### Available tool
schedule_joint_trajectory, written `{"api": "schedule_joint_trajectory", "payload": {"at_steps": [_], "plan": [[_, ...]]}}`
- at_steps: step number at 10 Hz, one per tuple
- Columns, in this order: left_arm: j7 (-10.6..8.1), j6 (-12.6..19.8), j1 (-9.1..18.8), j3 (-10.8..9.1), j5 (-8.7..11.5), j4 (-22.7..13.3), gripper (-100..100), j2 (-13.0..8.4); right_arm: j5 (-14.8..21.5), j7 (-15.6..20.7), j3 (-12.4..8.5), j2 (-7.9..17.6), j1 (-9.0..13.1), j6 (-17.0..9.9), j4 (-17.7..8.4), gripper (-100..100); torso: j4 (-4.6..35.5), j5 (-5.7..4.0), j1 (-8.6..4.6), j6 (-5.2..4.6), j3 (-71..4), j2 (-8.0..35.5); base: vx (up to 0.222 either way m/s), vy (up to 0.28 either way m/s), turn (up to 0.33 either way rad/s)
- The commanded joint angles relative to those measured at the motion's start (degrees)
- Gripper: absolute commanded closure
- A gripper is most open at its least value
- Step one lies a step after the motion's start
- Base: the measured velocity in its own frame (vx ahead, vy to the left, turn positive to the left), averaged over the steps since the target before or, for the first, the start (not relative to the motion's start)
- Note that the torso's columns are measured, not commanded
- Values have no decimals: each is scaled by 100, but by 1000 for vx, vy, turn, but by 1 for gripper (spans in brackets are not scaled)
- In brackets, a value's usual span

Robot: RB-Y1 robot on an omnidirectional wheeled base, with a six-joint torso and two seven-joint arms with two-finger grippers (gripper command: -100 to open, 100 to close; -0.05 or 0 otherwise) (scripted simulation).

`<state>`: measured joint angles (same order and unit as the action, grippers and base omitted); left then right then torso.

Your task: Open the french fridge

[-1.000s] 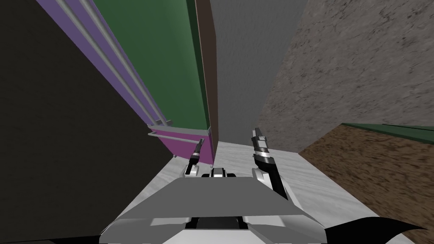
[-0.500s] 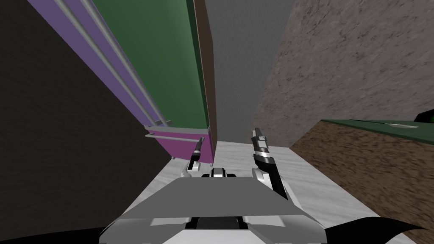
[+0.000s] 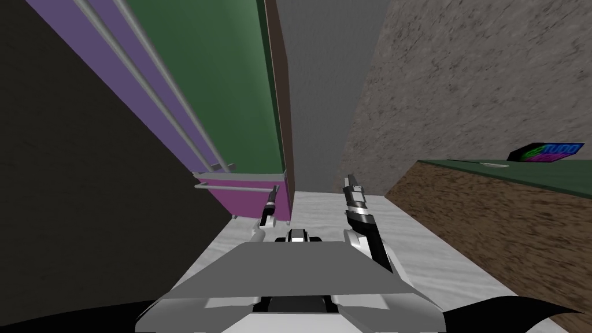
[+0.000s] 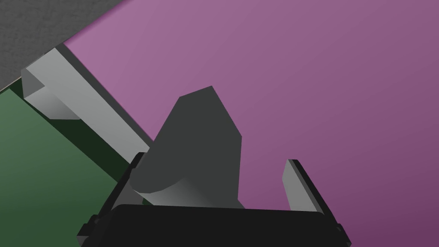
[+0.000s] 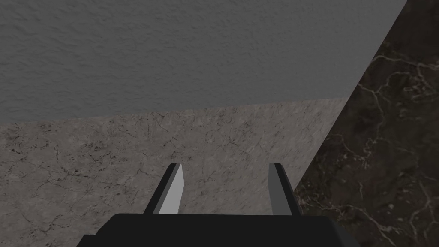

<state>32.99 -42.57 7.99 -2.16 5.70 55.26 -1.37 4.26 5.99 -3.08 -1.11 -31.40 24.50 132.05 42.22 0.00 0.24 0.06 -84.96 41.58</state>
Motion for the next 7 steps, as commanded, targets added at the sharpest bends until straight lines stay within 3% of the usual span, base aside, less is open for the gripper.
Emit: {"api": "schedule_joint_trajectory", "payload": {"at_steps": [1,2,3,4,5,6,7], "plan": [[291,-56,450,-226,221,-485,-100,74,0,0,0,0,2,0,0,0,5,3,9,-17,-1,-1,-104,70,-150],[291,-56,548,-226,221,-600,-100,74,0,0,0,0,1,0,0,0,-3,5,4,-8,1,1,-42,27,1],[556,-123,744,-417,425,-833,-100,175,0,0,0,0,0,0,0,0,-1,-2,-9,0,-3,-4,-96,46,-168],[577,-123,939,-417,425,-1079,-100,175,0,0,0,0,1,0,0,0,-3,5,-4,-23,-2,-4,-95,64,-140],[577,-123,993,-417,425,-1079,-100,175,0,0,0,1,0,0,0,0,-5,5,-14,-28,1,2,-42,34,-18],[863,-189,1185,-607,628,-1329,-100,276,0,0,0,0,0,0,0,0,-2,-2,-30,-22,-2,-2,-88,55,-166],[863,-189,1349,-607,628,-1531,-100,276,0,0,0,0,1,0,0,0,-2,2,-24,-38,1,1,-97,63,-172]]}}
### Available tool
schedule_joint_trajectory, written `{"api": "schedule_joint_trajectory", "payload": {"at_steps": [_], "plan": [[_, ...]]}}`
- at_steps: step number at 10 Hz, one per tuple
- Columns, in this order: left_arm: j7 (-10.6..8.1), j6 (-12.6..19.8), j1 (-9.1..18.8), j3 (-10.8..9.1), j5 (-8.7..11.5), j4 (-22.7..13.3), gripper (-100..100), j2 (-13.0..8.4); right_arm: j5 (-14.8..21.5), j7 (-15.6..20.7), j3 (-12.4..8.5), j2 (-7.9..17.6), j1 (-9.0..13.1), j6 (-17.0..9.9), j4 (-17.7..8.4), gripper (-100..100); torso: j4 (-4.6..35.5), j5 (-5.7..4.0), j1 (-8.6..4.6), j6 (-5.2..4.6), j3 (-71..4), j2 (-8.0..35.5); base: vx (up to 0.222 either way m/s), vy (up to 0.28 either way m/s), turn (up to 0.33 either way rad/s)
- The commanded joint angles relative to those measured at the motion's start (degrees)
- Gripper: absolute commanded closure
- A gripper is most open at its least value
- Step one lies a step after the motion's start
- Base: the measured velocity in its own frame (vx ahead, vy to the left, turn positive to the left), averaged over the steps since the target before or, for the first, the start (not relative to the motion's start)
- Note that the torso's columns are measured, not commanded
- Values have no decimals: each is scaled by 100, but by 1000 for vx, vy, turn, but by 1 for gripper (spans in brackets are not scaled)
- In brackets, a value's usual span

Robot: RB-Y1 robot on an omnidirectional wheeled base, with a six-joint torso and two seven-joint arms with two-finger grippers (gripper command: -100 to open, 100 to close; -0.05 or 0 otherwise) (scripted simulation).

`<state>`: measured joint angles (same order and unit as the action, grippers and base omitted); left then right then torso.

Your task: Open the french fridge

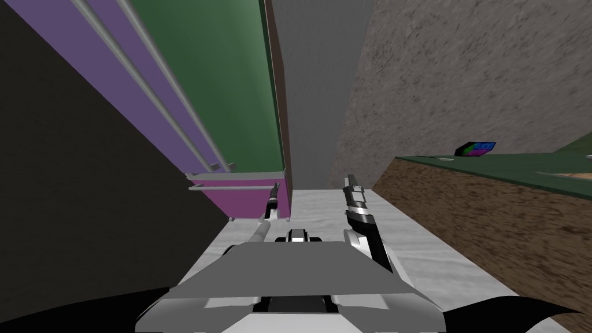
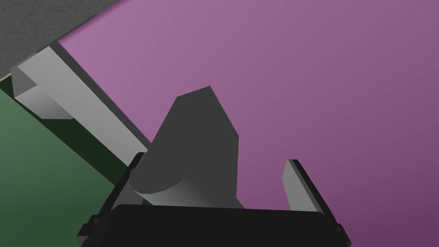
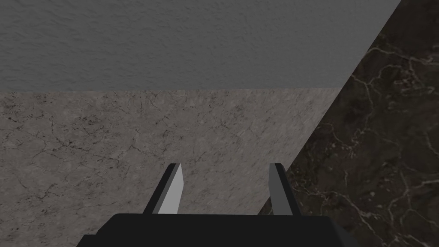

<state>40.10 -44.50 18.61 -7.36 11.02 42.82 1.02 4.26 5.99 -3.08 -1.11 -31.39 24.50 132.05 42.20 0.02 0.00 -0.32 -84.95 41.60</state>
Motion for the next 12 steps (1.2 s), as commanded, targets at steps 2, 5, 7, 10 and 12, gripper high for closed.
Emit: {"api": "schedule_joint_trajectory", "payload": {"at_steps": [2,5,7,10,12], "plan": [[152,4,375,-87,96,-314,-100,36,0,0,0,0,-2,0,0,0,3,-6,-23,6,9,15,-26,13,8],[438,-62,819,-278,299,-793,-100,137,0,0,0,0,-1,0,0,0,6,-3,-21,-12,13,23,-77,40,-128],[152,4,462,-87,96,-527,100,36,0,0,0,-1,-2,0,0,0,2,-6,-24,13,17,31,46,-19,107],[-134,70,39,104,-107,-36,100,-65,0,0,0,-1,-2,0,0,0,-7,2,22,8,-12,-23,92,-69,127],[-134,70,-69,104,-107,165,100,-65,0,0,0,-1,-3,1,1,0,-15,4,49,36,-19,-43,59,-38,68]]}}
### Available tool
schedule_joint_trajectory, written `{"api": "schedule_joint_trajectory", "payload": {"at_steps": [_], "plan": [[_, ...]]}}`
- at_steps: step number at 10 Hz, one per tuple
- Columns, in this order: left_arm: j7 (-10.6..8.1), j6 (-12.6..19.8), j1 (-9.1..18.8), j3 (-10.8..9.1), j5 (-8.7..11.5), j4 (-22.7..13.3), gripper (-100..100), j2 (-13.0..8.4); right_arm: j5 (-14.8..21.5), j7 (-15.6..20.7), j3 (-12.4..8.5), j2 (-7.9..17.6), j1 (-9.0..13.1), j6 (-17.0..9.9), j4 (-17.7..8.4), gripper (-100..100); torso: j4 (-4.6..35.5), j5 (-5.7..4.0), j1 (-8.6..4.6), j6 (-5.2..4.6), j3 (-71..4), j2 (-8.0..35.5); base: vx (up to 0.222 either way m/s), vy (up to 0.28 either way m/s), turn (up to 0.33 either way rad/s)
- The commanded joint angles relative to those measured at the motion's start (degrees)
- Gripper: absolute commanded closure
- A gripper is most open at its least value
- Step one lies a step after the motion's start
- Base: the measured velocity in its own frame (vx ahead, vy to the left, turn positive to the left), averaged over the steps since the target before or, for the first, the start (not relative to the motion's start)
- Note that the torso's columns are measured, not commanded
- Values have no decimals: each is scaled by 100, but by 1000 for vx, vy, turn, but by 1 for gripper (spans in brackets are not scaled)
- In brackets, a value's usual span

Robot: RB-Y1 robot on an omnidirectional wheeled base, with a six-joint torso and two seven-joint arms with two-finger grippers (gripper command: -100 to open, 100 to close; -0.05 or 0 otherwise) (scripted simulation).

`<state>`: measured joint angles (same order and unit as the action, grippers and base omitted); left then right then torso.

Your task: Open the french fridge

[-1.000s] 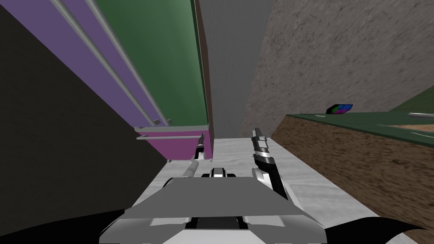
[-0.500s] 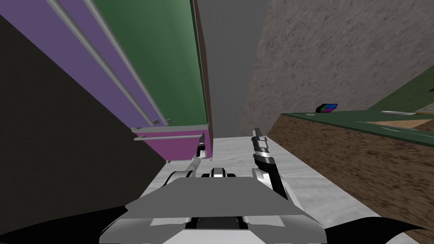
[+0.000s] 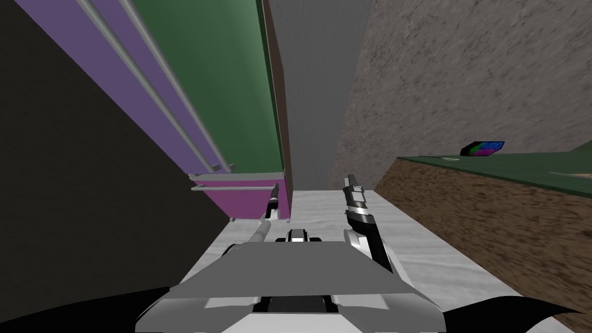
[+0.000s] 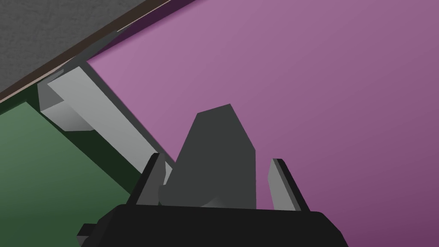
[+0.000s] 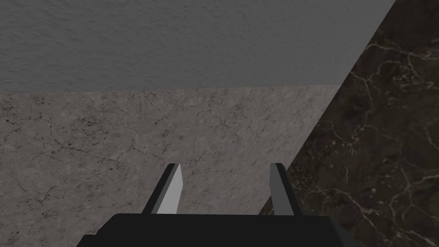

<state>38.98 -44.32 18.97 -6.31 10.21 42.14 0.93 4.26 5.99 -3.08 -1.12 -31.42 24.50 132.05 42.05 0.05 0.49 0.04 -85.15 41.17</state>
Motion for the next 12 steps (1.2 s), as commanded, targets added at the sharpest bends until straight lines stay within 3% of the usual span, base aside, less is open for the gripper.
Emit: {"api": "schedule_joint_trajectory", "payload": {"at_steps": [1,3,4,5,6,8,9,10,11,12], "plan": [[-308,118,-389,190,-230,430,100,-156,0,0,0,0,1,0,0,0,8,1,5,-8,5,7,95,-53,172],[-308,118,-550,190,-230,712,100,-156,0,0,0,0,0,0,0,0,-6,0,3,11,-4,-8,72,-42,86],[-594,185,-814,381,-433,893,100,-257,0,0,0,0,1,0,0,0,-1,3,18,8,0,-3,88,-42,176],[-594,185,-994,381,-433,1114,100,-257,0,0,0,0,-1,0,0,0,-6,3,18,30,0,0,110,-61,137],[-864,251,-1200,572,-636,1342,100,-358,0,0,0,0,0,0,0,0,-10,6,31,36,-1,-2,115,-76,262],[-880,251,-1439,572,-636,1670,100,-358,0,0,0,0,0,0,0,0,-10,12,43,29,-2,-6,84,-60,72],[-1162,317,-1664,762,-839,1862,100,-459,0,0,0,1,1,0,0,0,-7,17,37,12,1,0,104,-59,205],[-1166,317,-1863,762,-839,2120,100,-459,0,0,-1,0,-1,0,0,0,-12,10,21,32,4,7,114,-62,154],[-1398,384,-2032,953,-1043,2288,100,-559,0,0,0,0,0,0,0,0,-13,12,24,23,4,10,110,-83,268],[-1452,384,-2135,953,-1043,2395,100,-559,0,0,0,0,-1,0,0,0,-20,13,19,24,4,8,98,-79,132]]}}
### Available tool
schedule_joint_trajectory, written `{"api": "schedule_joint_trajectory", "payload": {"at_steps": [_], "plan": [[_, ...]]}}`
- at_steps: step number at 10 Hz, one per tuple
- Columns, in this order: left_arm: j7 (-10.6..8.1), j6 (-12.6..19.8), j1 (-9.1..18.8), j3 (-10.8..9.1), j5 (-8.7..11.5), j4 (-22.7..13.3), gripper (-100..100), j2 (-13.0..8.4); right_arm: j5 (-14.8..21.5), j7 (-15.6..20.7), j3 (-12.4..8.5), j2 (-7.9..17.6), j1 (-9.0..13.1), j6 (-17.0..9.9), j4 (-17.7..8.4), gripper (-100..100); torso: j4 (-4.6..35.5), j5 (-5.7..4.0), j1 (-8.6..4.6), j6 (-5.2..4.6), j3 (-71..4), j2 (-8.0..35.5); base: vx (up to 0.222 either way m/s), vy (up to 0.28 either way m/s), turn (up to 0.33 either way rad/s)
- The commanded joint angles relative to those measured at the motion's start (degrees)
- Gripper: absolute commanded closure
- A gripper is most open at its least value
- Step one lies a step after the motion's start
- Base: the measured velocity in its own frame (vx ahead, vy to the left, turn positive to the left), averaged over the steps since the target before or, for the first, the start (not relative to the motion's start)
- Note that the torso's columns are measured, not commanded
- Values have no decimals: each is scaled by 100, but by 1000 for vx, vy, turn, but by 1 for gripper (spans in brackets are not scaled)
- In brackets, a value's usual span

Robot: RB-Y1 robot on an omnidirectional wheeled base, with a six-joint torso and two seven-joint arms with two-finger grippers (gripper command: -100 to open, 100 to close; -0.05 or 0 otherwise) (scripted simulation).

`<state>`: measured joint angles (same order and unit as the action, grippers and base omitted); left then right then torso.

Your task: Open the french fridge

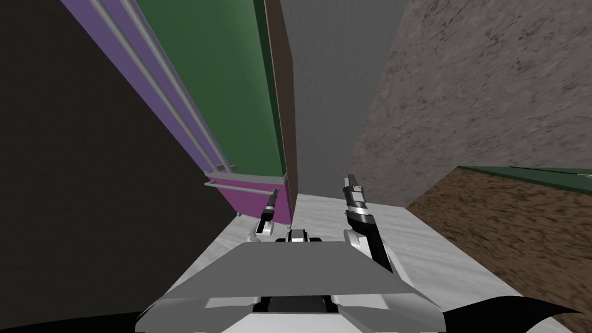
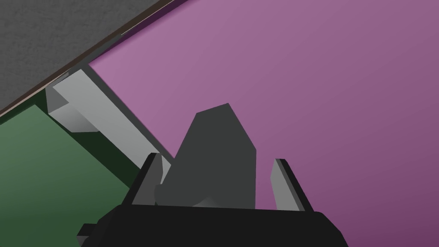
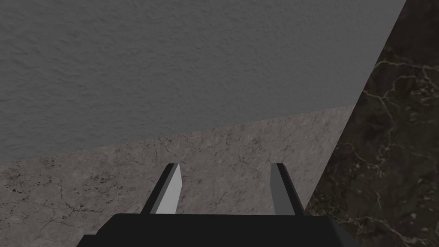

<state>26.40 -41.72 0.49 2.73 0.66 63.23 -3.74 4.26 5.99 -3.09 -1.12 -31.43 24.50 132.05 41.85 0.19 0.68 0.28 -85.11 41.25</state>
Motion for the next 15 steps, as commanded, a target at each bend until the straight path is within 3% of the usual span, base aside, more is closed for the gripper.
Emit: {"api": "schedule_joint_trajectory", "payload": {"at_steps": [1,2,4,5,8,9,11,12,13,14,15], "plan": [[-195,124,-452,48,-87,483,100,-92,0,0,0,0,1,0,0,0,0,3,1,-13,2,4,52,-28,-14],[-466,190,-636,239,-291,706,100,-193,0,0,0,1,2,0,0,0,-2,8,-3,-26,11,21,93,-50,213],[-481,190,-923,239,-291,998,100,-193,0,0,0,0,1,0,0,0,5,-3,-30,-21,15,29,68,-47,73],[-760,257,-1057,430,-494,1219,100,-294,0,0,0,1,2,0,0,0,-1,4,-27,-29,26,44,79,-37,225],[-767,257,-1368,430,-494,1477,100,-294,0,0,0,1,2,0,0,0,-5,2,-60,-39,42,69,50,-39,47],[-1054,323,-1542,621,-697,1767,100,-395,0,0,0,1,3,0,0,0,-6,7,-57,-44,45,72,67,-70,216],[-1054,323,-1813,621,-697,1956,100,-395,0,0,0,1,2,0,0,0,1,-6,-93,-53,34,59,62,-53,84],[-1042,273,-1710,583,-677,1956,100,-383,0,0,0,1,2,0,0,0,2,-2,-81,-53,45,75,13,-5,8],[-1067,248,-1433,408,-805,1696,100,-281,0,0,0,1,3,0,0,0,17,-5,-68,-44,51,89,-84,10,19],[-1067,248,-1335,408,-805,1578,100,-281,0,0,0,1,4,-1,0,0,28,-7,-51,-26,66,115,-106,18,20],[-1086,227,-1073,239,-936,1372,100,-178,0,0,0,1,4,-1,-1,0,30,-6,-45,-22,68,113,-140,50,19]]}}
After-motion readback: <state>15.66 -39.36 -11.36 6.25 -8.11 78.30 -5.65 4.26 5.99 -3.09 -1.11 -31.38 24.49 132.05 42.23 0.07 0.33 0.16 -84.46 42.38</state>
